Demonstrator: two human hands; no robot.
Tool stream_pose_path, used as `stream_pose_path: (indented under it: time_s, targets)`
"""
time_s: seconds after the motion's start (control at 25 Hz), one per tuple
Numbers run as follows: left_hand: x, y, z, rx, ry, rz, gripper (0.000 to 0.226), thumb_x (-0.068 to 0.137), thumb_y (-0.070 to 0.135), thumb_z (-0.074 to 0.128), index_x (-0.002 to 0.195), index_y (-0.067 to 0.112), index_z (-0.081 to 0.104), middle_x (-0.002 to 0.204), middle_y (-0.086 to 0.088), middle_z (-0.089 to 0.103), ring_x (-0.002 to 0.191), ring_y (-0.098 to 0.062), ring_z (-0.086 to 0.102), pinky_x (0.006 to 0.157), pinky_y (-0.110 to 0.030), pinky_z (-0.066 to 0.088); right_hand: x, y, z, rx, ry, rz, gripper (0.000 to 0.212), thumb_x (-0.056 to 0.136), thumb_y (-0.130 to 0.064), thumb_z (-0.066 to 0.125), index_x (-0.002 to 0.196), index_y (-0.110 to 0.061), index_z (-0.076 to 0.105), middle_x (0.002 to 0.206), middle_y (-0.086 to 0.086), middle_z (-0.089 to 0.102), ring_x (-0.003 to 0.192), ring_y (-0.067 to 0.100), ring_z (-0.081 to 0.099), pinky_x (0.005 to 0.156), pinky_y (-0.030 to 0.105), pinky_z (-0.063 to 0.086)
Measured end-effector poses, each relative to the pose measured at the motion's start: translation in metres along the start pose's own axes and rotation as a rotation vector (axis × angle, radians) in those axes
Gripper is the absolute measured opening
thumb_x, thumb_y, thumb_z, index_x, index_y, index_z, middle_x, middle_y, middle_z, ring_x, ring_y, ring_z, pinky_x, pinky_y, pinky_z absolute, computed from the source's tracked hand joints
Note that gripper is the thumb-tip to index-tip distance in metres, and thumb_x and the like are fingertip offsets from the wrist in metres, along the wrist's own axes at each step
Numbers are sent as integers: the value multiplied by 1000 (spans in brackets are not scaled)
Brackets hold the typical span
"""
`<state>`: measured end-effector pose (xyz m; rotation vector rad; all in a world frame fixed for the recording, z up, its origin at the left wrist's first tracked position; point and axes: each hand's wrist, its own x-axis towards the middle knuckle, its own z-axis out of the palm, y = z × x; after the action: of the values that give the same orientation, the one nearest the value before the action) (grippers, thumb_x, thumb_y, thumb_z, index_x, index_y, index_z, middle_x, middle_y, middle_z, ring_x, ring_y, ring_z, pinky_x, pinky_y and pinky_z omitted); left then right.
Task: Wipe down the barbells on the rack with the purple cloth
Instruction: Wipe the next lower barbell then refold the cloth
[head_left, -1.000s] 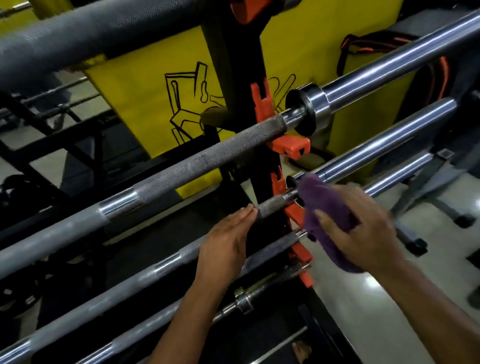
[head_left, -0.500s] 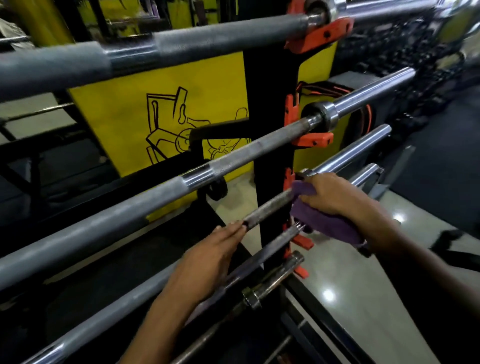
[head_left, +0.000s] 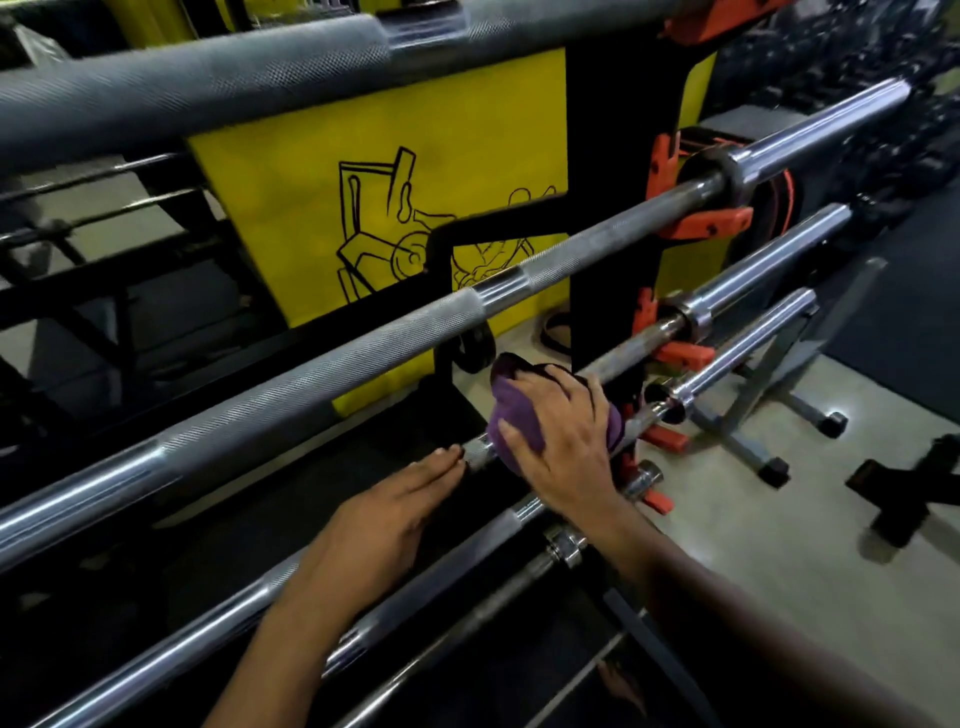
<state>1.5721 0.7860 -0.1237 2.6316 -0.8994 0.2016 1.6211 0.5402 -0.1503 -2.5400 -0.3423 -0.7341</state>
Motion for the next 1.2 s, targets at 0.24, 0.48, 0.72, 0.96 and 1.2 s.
stream_pose_path:
  time_s: [0.24,0.48,0.72,0.96,1.2]
  targets:
    - [1,0,1,-42,56,-10,69,82,-3,73,143,26,55,150,15,46,137,-2,44,109,-14,35,60,108,-29,-178,131,142,46,96,-57,48,101,-13,63,95,12,66,91,34,59,85,43,42]
    - [3,-3,3,-37,69,-1,69,80,-2,74,141,25,56,148,15,49,136,2,42,110,-7,27,75,115,-40,-101,178,379,40,97,-51,51,102,-12,59,99,13,65,101,35,55,90,46,45]
    - [4,-3,-1,-80,74,0,69,82,1,72,142,29,55,149,19,47,135,3,43,106,-25,45,36,12,-5,-29,124,195,36,89,-49,62,99,-15,65,98,7,65,100,25,54,95,39,38]
    - [4,-5,5,-132,103,-35,67,85,2,73,141,33,55,149,24,45,135,8,42,105,-28,49,36,64,-10,-98,150,-39,60,98,-61,43,105,-6,66,98,13,66,91,32,61,87,40,46]
    - [6,-2,4,-164,123,-105,54,88,10,74,135,33,62,143,26,50,129,10,48,106,-16,42,67,131,-38,-55,171,280,40,98,-48,55,117,-14,59,111,11,63,108,30,54,93,44,44]
